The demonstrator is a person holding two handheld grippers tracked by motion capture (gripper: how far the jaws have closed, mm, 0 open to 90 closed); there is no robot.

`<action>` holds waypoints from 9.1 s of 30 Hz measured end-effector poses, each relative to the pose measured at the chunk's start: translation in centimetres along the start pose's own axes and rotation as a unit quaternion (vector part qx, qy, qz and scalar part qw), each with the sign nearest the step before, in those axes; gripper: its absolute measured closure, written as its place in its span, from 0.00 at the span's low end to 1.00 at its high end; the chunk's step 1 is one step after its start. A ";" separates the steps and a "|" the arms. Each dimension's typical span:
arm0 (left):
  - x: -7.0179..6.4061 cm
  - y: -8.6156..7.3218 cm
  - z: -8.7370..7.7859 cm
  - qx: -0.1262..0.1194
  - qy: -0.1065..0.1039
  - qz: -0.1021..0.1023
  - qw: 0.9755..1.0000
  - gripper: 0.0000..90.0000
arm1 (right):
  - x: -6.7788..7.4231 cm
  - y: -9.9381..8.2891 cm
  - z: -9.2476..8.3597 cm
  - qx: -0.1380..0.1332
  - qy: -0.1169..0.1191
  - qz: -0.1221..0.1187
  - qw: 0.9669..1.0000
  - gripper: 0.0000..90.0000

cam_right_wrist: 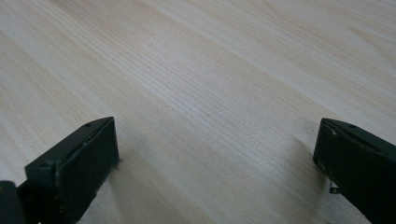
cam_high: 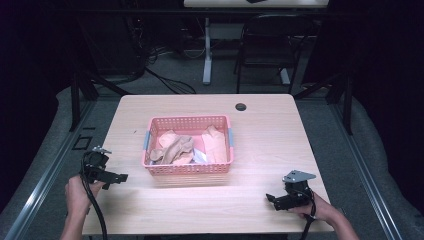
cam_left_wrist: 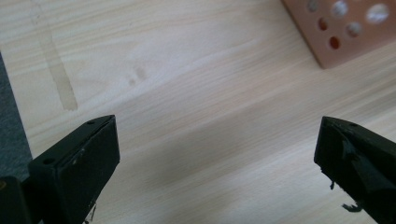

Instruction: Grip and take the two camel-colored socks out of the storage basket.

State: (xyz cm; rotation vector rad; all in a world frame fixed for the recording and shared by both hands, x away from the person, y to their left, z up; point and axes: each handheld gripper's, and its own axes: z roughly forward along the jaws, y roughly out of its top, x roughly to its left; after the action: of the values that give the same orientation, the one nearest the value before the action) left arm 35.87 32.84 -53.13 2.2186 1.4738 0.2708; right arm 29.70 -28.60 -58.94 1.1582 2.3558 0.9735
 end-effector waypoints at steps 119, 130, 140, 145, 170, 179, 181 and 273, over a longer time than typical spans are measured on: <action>-12.0 16.3 6.0 0.120 -0.024 0.183 0.976 0.87 | 0.0 0.0 0.0 0.002 0.000 -0.001 1.000 0.00; -12.6 16.5 4.4 0.104 -0.016 0.199 0.974 0.97 | 0.0 0.0 0.0 0.001 0.000 -0.002 1.000 0.00; -12.6 17.3 2.4 0.091 -0.009 0.205 0.975 0.97 | 0.0 0.0 0.0 0.001 0.001 -0.002 1.000 0.00; -12.5 17.6 1.6 0.084 -0.008 0.207 0.975 0.96 | 0.0 0.0 0.0 0.001 0.000 -0.001 1.000 0.00; -12.1 19.6 -3.2 0.081 -0.003 0.218 0.973 0.96 | 0.0 0.0 0.0 0.004 -0.001 -0.002 1.000 0.00; -11.6 20.3 -6.0 0.086 0.000 0.222 0.971 0.97 | 0.0 0.0 0.0 -0.001 0.000 0.001 1.000 0.00; -11.4 20.4 -6.6 0.088 0.002 0.221 0.971 0.97 | 0.0 0.0 0.0 -0.001 0.000 0.001 1.000 0.00; 3.5 9.6 0.8 0.169 0.025 0.030 0.985 0.97 | 0.0 0.0 0.0 0.002 0.001 -0.002 1.000 0.00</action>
State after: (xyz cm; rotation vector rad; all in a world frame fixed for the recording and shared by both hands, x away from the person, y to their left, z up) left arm 45.47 32.69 -49.53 2.5414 1.5802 0.1007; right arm 29.73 -28.61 -58.93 1.1540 2.3613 0.9699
